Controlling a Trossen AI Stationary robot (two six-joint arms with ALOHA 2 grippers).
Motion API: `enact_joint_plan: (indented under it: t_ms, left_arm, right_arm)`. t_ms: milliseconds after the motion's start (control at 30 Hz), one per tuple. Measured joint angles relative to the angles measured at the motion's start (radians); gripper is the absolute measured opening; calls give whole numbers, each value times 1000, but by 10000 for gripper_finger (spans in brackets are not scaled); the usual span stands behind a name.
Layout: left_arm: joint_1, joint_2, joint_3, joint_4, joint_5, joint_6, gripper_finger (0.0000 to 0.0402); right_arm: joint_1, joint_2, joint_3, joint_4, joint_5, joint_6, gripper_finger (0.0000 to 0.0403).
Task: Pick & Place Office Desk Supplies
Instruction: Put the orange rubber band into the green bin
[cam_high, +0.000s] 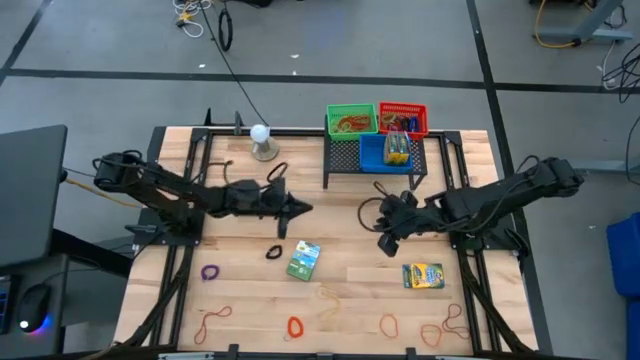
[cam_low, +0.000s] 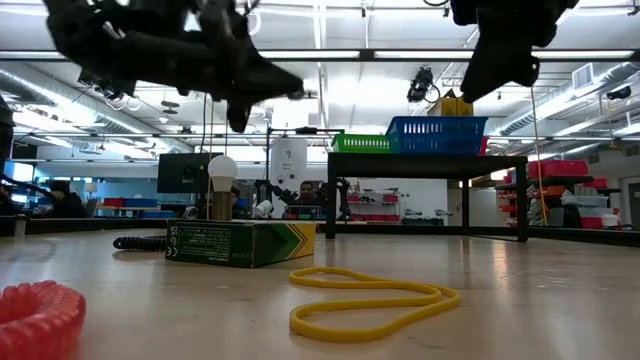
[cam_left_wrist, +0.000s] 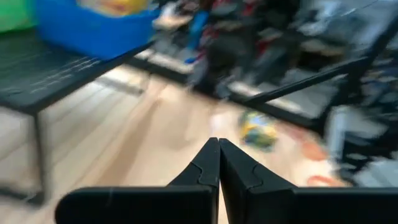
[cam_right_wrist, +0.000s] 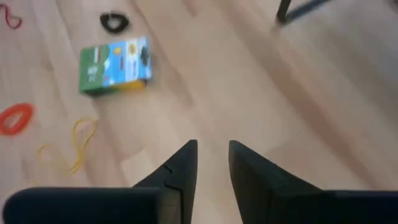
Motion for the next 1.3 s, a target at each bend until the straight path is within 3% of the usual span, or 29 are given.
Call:
enact_joint_plan:
  t_ms: [100,267,667,867,1133,1300]
  left_arm:
    - [-17,1,-64,121,23,12,6]
    - [-33,3,-132,152,30,-15,6]
    - [-36,3,-153,147,37,32,7]
    - [-36,3,-153,145,-58,43,7]
    - [-31,4,-153,142,-63,44,7]
    - [-32,5,-153,141,-103,32,7]
  right_arm:
    - [22,44,52,-85,-49,76,102]
    - [96,100,131,-206,-98,197,87]
    - [384,132,67,-190,-143,582,73]
    - [498,222,65,-180,-263,594,93]
    - [636,394,65,-10,-426,527,138]
    - [694,488,65,33,-483,463,139]
